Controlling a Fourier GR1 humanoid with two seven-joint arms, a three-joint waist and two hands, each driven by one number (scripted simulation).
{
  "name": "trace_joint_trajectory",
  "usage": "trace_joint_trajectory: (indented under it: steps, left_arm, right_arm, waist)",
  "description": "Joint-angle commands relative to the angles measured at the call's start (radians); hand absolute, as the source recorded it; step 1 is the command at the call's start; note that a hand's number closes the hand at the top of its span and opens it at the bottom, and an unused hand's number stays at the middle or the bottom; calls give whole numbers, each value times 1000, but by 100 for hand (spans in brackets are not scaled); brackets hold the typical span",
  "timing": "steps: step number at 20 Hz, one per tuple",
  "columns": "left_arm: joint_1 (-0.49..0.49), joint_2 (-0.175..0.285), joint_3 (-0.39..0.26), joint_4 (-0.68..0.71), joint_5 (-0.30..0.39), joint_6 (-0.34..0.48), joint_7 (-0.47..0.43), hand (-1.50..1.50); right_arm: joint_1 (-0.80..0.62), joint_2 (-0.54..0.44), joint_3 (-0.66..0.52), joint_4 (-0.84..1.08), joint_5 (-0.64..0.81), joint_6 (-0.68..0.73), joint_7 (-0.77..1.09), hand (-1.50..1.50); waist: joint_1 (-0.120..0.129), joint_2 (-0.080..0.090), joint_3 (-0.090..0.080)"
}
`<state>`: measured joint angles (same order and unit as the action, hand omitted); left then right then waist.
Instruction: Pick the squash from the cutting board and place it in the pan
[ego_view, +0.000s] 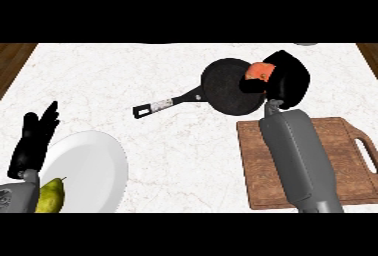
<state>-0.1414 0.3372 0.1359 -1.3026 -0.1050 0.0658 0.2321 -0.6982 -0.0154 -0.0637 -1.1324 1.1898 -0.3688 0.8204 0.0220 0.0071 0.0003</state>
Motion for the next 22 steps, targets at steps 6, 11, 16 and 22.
trace_joint_trajectory:
  steps: [6, 11, 16, 22]
  left_arm:
    - [-26, -17, -8, 11, -4, -10, -4, 0]
    - [-49, -21, -10, 22, -11, -8, -2, 0]
    - [-61, -26, -26, -4, -32, 6, 9, 0]
    - [-65, -22, -34, -2, -16, -32, 24, 0]
  right_arm:
    - [-221, -24, -180, 529, -146, -259, -209, 150]
    - [-220, 2, -266, 611, -278, -375, -387, 150]
    - [-271, -14, -342, 720, -377, -338, -503, -150]
    - [-285, -5, -397, 758, -433, -422, -644, -150]
  waist:
    - [35, 17, 1]
    - [39, 25, 3]
    - [53, 30, 3]
    - [70, 39, 4]
